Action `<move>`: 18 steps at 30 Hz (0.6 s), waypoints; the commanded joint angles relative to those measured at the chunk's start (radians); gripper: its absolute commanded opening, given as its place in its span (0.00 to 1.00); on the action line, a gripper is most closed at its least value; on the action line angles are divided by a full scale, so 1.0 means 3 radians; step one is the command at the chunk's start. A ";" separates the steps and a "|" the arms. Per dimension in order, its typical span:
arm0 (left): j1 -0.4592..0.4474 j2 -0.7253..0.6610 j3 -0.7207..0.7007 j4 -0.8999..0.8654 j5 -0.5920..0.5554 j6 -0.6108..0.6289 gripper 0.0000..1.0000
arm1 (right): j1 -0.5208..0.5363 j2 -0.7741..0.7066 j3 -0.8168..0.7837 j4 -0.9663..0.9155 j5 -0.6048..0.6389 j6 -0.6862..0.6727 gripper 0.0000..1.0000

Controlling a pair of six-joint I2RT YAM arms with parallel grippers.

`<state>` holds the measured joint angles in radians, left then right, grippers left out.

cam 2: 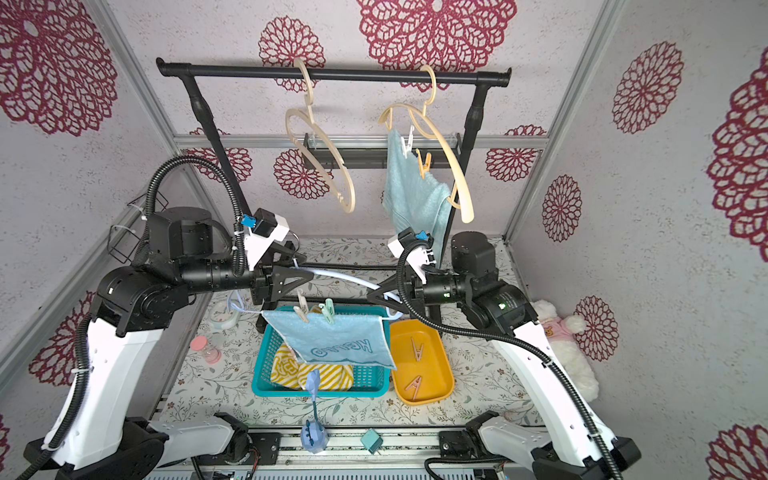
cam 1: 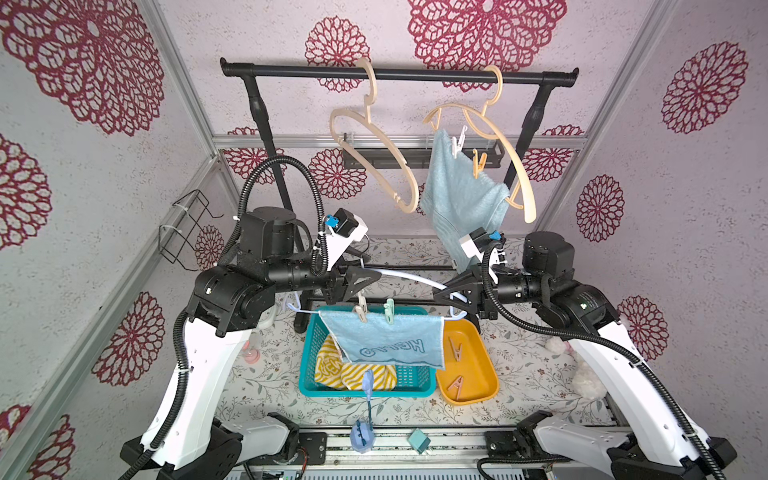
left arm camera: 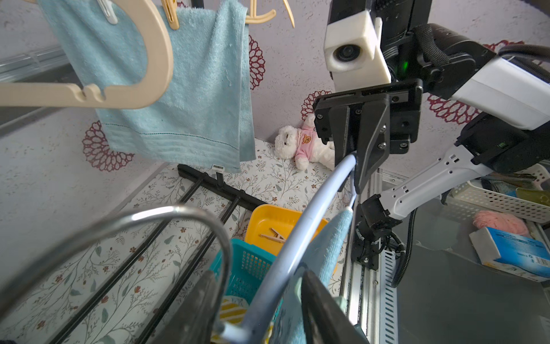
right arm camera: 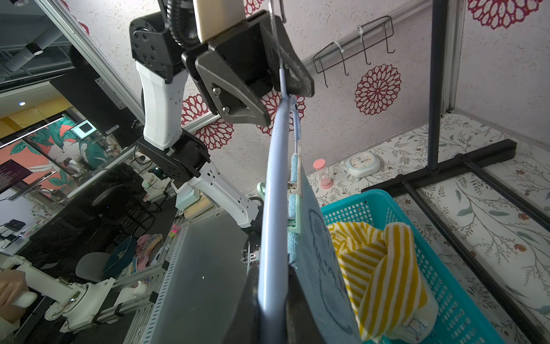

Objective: Remove the clothespins securing towels to the hanger
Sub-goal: Pick up the hanger from the clothesline.

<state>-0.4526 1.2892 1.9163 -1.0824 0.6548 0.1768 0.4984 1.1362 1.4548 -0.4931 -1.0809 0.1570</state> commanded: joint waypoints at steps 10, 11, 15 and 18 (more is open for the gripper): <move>0.0157 0.0025 -0.0139 -0.0193 0.0349 0.0067 0.72 | 0.0012 0.0044 0.0335 0.0080 -0.0168 -0.0242 0.00; 0.0189 0.0026 -0.0151 -0.0201 0.0367 0.0071 0.73 | 0.0009 0.0051 0.0345 0.0078 -0.0179 -0.0245 0.00; 0.0336 0.0024 -0.0197 -0.0215 0.0489 0.0086 0.77 | 0.0008 0.0053 0.0366 0.0094 -0.0201 -0.0246 0.00; 0.0462 -0.0025 -0.0290 -0.0106 0.0600 0.0021 0.81 | 0.0009 0.0053 0.0381 0.0094 -0.0211 -0.0243 0.00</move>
<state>-0.3443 1.2892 1.8557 -1.0992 0.7868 0.1848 0.4984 1.1812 1.5116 -0.5587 -1.0790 0.1219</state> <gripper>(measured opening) 0.802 0.132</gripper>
